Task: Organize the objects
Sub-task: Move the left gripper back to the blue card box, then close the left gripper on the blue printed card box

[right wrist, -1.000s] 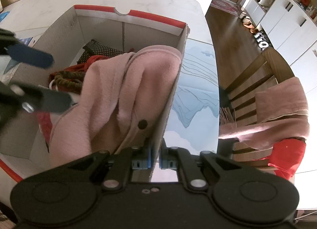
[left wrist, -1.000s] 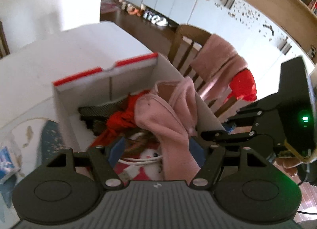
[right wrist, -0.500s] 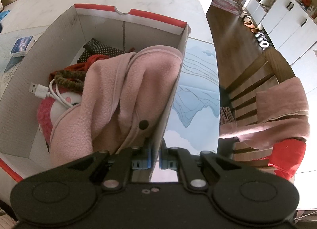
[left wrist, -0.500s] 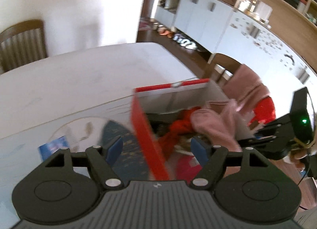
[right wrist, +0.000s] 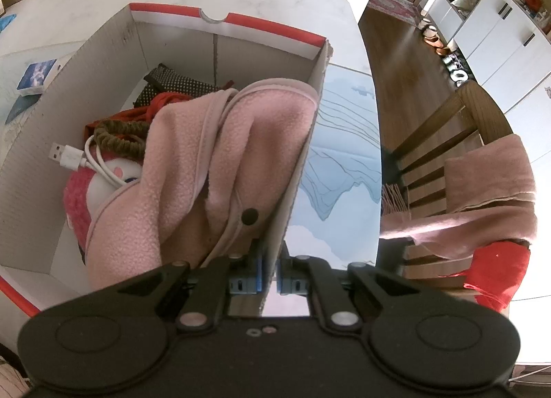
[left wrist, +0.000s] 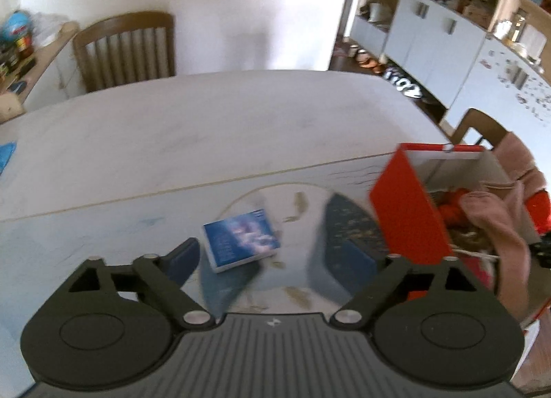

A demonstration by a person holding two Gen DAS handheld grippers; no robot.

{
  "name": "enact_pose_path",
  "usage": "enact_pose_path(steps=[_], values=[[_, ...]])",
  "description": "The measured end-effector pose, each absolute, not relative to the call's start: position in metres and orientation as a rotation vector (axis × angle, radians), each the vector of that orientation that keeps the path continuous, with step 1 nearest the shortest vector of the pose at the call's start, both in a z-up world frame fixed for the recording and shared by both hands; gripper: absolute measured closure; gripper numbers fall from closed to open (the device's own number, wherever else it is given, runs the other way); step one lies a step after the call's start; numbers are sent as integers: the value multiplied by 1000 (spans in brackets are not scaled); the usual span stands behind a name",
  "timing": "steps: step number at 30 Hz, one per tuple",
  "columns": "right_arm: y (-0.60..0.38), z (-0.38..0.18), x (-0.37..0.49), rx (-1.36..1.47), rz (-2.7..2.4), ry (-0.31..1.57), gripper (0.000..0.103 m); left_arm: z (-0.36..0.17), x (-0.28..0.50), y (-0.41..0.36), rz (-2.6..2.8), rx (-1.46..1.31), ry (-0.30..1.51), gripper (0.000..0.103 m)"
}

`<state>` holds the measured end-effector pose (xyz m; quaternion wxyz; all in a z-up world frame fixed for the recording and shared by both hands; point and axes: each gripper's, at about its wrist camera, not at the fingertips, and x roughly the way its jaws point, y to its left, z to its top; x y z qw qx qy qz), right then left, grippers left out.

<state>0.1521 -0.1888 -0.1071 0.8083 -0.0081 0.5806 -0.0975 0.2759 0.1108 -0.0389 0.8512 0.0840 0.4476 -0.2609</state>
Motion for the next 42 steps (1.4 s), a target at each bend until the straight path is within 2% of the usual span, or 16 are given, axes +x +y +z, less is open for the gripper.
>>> enact_pose_path(steps=[1,19,35,38,40,42], values=[[-189,-107,152,-16,-210,1242,97,-44,280,113,-541,175,953,0],[-188,-107,154,-1,-246,1257,97,-131,344,54,-386,241,1145,0],[-186,-107,155,-8,-256,1262,97,-156,361,59,-289,206,1181,1],[-186,-107,155,-8,-257,1262,96,-158,360,57,-295,213,1181,3],[-186,-107,155,-8,-256,1262,96,-159,359,57,-297,216,1180,18],[-186,-107,155,-9,-255,1262,96,-157,359,57,-296,223,1174,22]])
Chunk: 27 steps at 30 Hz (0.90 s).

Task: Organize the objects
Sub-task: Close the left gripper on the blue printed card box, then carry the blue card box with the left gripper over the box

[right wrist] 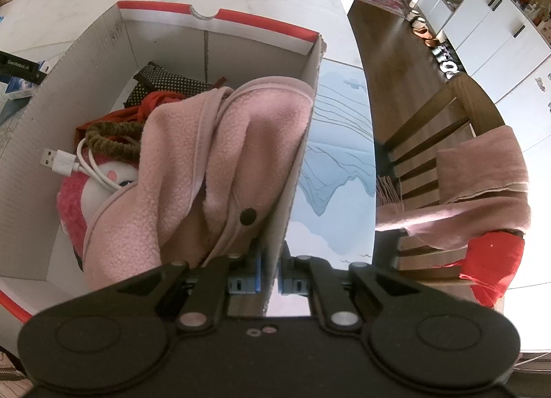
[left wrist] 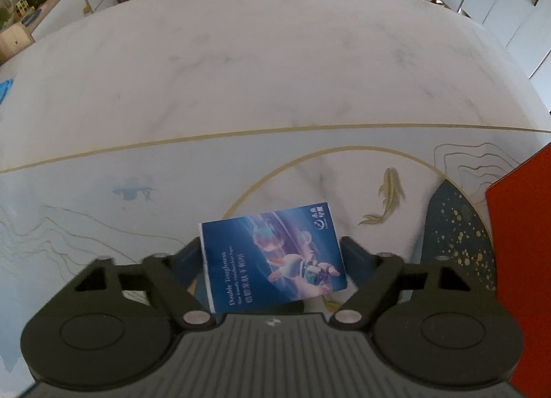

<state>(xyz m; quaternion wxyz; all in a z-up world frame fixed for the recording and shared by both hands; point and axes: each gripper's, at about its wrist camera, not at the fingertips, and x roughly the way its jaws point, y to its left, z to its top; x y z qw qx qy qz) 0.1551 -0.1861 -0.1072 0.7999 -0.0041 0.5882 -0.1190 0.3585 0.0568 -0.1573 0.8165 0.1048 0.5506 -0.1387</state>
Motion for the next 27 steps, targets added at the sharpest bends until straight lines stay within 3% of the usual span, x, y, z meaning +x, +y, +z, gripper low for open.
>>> enact_pose_path(steps=[10,27], values=[[-185,-107,153,-21,-252,1257,96,-140,344,66,-337,228,1174,23],[-184,-107,153,-33,-235,1247,96,-34,269,45,-569,291,1074,23]])
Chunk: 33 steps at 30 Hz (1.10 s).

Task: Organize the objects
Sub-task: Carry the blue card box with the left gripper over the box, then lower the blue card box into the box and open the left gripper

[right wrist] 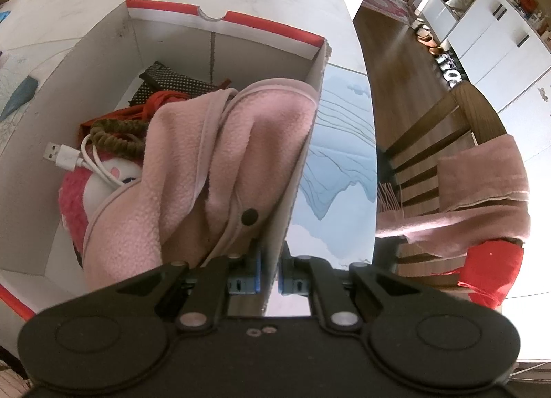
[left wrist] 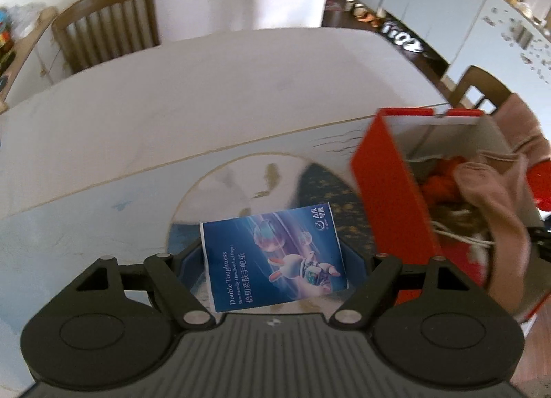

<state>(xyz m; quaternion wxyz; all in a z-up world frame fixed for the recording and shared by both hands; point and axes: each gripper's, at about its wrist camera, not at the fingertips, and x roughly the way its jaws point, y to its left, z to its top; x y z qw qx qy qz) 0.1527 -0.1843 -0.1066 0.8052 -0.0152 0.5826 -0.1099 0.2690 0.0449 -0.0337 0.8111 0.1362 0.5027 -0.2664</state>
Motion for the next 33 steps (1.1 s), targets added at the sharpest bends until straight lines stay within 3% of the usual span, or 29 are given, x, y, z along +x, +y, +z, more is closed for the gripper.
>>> enact_pose_path(steps=[17,33], values=[[-184,-107,152,-47,-216,1243,96,11,212,-53,-832,395,927,23],[-184,-106,148,-39,-215,1220,97,-49,213,-140,-901,531,961,23]])
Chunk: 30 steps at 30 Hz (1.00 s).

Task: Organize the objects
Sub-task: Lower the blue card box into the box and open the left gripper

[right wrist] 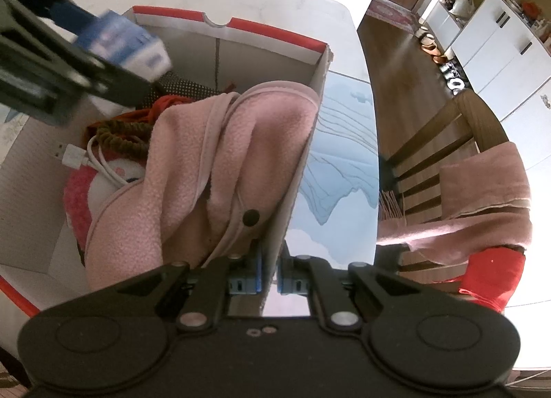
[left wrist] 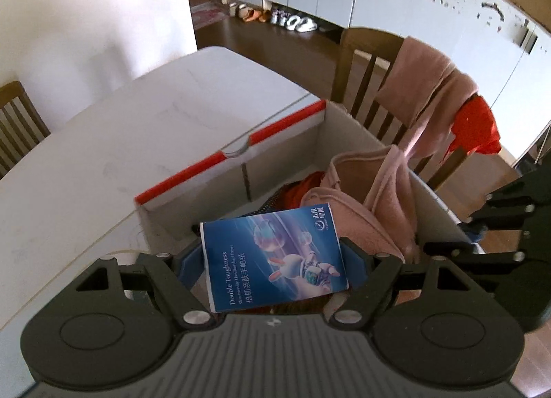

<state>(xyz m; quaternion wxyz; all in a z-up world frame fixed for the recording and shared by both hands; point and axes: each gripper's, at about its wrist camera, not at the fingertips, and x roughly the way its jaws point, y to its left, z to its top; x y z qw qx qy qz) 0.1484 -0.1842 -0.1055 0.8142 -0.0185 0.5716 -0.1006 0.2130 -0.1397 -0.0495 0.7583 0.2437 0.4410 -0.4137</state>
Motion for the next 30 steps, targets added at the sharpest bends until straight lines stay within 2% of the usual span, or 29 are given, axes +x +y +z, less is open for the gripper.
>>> enact_pose_path(steps=[14,30], values=[[-185,-106,148,-24,-219,1218,98,-82,220,-162,-898,560,1013,23],[-185,-106,148,-32,-217,1218,97,-60,217,-125,-890,449,1006,23]])
